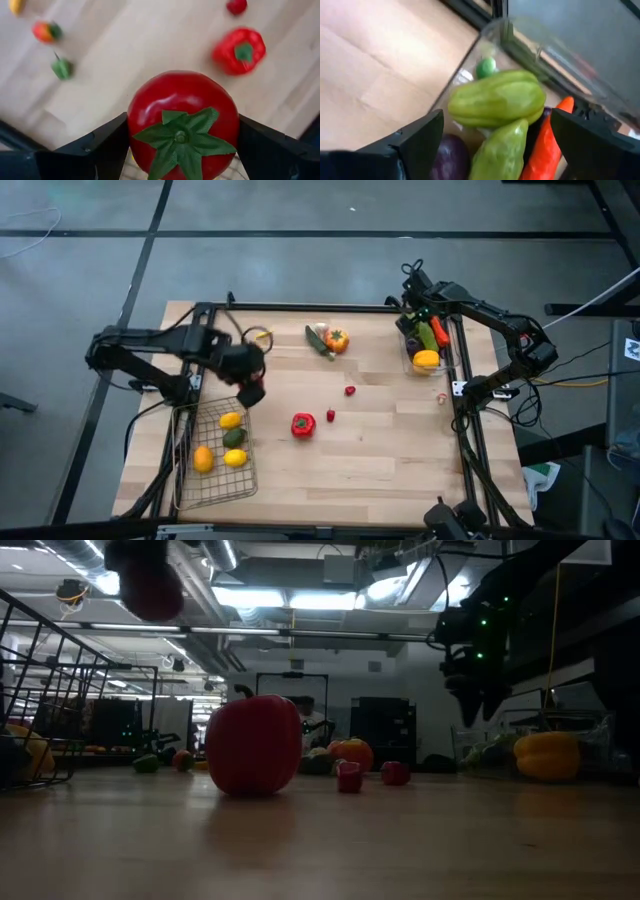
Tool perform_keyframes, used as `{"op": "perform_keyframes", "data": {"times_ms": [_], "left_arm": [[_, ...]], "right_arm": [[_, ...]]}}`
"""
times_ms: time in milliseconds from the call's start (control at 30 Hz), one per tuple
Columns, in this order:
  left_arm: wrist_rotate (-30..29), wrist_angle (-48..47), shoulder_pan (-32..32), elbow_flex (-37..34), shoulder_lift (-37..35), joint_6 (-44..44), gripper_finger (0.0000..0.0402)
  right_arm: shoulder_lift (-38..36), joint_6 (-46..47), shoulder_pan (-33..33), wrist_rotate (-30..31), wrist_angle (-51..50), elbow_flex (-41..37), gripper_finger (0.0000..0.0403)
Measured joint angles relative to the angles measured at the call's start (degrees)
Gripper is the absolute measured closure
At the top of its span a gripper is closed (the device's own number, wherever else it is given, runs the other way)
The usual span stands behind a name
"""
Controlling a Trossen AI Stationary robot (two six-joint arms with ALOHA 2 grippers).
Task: Sort produce into baskets
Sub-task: Put the red tomato into the wire basket
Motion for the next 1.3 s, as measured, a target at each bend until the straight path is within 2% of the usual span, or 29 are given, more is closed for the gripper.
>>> {"op": "perform_keyframes", "data": {"times_ms": [300,500,733,1000,1300], "left_arm": [[0.38,0.14,-16.96,-8.08,-0.29,-17.02,0.009],[1.26,0.73,-24.26,-12.69,-0.27,-23.75,0.009],[1.26,5.73,-27.36,-18.92,-0.27,-26.82,0.009],[1.26,14.46,-27.28,-26.4,-0.27,-26.94,0.0089],[1.31,15.73,-27.17,-27.4,-0.36,-25.33,0.0074]], "right_arm": [[0.0,0.0,0.0,0.0,1.42,0.0,0.004],[0.01,0.0,-0.02,0.0,1.46,0.0,0.004],[0.0,0.0,-0.01,0.02,1.8,0.0,0.004],[0.01,0.02,0.0,0.02,2.66,0.0,0.004],[-0.01,0.0,0.0,-1.06,3.72,0.0,0.004]]}}
